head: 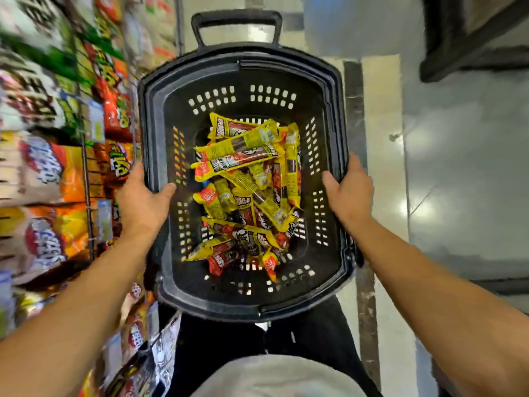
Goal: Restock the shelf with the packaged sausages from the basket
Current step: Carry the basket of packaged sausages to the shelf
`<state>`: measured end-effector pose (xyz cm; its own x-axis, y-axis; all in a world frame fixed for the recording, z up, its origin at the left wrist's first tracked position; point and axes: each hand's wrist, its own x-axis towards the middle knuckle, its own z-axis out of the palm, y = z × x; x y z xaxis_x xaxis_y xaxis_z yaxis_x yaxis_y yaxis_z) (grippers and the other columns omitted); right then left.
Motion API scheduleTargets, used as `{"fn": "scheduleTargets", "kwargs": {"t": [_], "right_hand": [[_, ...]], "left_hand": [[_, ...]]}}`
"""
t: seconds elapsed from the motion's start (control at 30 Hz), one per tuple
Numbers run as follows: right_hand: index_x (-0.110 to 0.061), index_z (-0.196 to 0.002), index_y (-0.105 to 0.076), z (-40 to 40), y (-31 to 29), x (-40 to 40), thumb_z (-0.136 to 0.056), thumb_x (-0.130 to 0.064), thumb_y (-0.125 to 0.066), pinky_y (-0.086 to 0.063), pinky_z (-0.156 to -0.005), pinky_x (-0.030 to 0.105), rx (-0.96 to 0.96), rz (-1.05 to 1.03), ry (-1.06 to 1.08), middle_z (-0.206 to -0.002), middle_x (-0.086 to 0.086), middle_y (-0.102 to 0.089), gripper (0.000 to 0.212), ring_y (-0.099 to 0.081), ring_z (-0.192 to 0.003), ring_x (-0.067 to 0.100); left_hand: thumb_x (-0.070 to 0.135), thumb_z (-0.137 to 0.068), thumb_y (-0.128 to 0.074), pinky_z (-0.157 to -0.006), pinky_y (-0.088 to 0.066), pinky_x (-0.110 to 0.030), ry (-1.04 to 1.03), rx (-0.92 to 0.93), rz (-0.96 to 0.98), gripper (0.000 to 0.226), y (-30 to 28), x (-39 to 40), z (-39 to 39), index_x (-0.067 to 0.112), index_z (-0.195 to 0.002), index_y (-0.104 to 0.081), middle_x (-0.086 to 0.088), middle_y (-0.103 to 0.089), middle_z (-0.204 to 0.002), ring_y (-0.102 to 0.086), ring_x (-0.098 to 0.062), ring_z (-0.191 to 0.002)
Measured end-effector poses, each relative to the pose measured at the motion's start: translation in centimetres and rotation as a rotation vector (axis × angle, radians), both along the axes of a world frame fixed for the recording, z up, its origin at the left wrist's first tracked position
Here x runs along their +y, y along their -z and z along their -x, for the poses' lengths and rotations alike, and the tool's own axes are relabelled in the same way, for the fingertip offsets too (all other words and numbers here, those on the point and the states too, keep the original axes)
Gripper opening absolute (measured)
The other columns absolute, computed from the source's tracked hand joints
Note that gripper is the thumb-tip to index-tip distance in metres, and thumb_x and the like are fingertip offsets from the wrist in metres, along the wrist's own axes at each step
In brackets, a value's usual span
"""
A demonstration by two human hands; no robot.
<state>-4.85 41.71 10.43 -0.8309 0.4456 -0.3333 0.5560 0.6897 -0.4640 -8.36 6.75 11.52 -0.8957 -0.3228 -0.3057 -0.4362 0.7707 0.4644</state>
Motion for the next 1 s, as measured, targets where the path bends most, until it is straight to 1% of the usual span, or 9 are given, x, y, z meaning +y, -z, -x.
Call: {"fn": "scheduleTargets", "kwargs": {"t": [0.1,0.23,0.37,0.5,0.67,0.77,0.87,0.9,1.0], "right_hand": [[-0.002,-0.124,-0.051,1.8,-4.2,3.0,-0.090,-0.036,-0.064,-0.049,-0.078,0.040,0.078,-0.020,0.015,-0.105,0.019,-0.067,0.049,-0.063,-0.096,0.039],[-0.007,-0.133,-0.051,4.4,-8.4,5.6,-0.089,-0.038,-0.063,-0.053,-0.085,0.041,0.154,-0.032,0.041,-0.112,0.015,-0.069,0.055,-0.064,-0.101,0.036],[-0.007,-0.132,-0.052,7.7,-10.6,7.6,-0.088,-0.039,-0.063,-0.054,-0.088,0.044,0.209,-0.026,0.039,-0.115,0.015,-0.068,0.055,-0.063,-0.103,0.036],[-0.005,-0.113,-0.055,13.0,-11.8,8.9,-0.089,-0.035,-0.063,-0.046,-0.075,0.039,0.207,-0.037,0.009,-0.101,0.016,-0.067,0.039,-0.060,-0.090,0.037],[-0.003,-0.110,-0.055,22.5,-12.3,9.1,-0.090,-0.033,-0.062,-0.038,-0.067,0.033,0.225,-0.055,0.018,-0.095,0.016,-0.066,0.037,-0.056,-0.079,0.033],[0.000,-0.123,-0.052,29.0,-13.0,9.0,-0.092,-0.033,-0.061,-0.037,-0.071,0.033,0.236,-0.053,0.042,-0.099,0.016,-0.067,0.046,-0.057,-0.086,0.033],[-0.001,-0.103,-0.050,34.9,-14.1,8.9,-0.092,-0.031,-0.061,-0.034,-0.066,0.035,0.255,-0.039,0.067,-0.086,0.016,-0.065,0.034,-0.051,-0.074,0.031],[-0.002,-0.097,-0.048,36.6,-14.4,9.0,-0.092,-0.030,-0.061,-0.033,-0.065,0.036,0.255,-0.039,0.078,-0.084,0.016,-0.063,0.031,-0.050,-0.073,0.032],[-0.003,-0.104,-0.051,41.9,-15.0,9.6,-0.091,-0.034,-0.061,-0.043,-0.071,0.040,0.270,-0.030,0.110,-0.093,0.017,-0.065,0.035,-0.057,-0.087,0.038]], "left_hand": [[0.026,-0.080,-0.077,-0.103,-0.044,-0.040,0.018,0.067,-0.004,0.074,-4.8,2.6,2.2,0.010,-0.144,-0.042,-0.014,-0.057,-0.136,-0.056,-0.032,-0.121],[0.030,-0.082,-0.076,-0.103,-0.043,-0.043,0.027,0.095,0.028,0.075,-9.1,5.7,5.4,0.010,-0.145,-0.040,-0.016,-0.054,-0.139,-0.052,-0.036,-0.124],[0.027,-0.087,-0.071,-0.110,-0.037,-0.034,0.002,0.134,-0.105,0.076,-10.9,7.7,8.4,0.016,-0.151,-0.031,-0.007,-0.046,-0.147,-0.050,-0.024,-0.127],[0.024,-0.094,-0.061,-0.106,-0.036,-0.030,-0.009,0.173,-0.119,0.061,-11.7,9.0,13.0,0.012,-0.149,-0.036,-0.008,-0.047,-0.146,-0.052,-0.025,-0.125],[0.026,-0.096,-0.057,-0.089,-0.045,-0.036,-0.029,0.145,-0.115,0.061,-12.2,10.0,22.8,0.013,-0.150,-0.031,-0.014,-0.052,-0.140,-0.061,-0.027,-0.082],[0.028,-0.096,-0.057,-0.092,-0.049,-0.041,-0.050,0.138,-0.153,0.061,-12.8,9.9,29.6,0.016,-0.150,-0.031,-0.017,-0.059,-0.132,-0.062,-0.034,-0.087],[0.027,-0.097,-0.056,-0.087,-0.048,-0.037,-0.029,0.156,-0.168,0.061,-13.9,10.1,35.9,0.017,-0.151,-0.030,-0.004,-0.054,-0.137,-0.062,-0.025,-0.078],[0.026,-0.097,-0.055,-0.087,-0.047,-0.036,-0.016,0.163,-0.185,0.061,-14.3,10.2,37.9,0.017,-0.151,-0.029,-0.001,-0.054,-0.135,-0.062,-0.024,-0.080],[0.024,-0.097,-0.056,-0.108,-0.039,-0.039,0.007,0.181,-0.224,0.059,-15.1,11.1,43.9,0.014,-0.151,-0.031,-0.006,-0.042,-0.150,-0.052,-0.031,-0.125]]}}
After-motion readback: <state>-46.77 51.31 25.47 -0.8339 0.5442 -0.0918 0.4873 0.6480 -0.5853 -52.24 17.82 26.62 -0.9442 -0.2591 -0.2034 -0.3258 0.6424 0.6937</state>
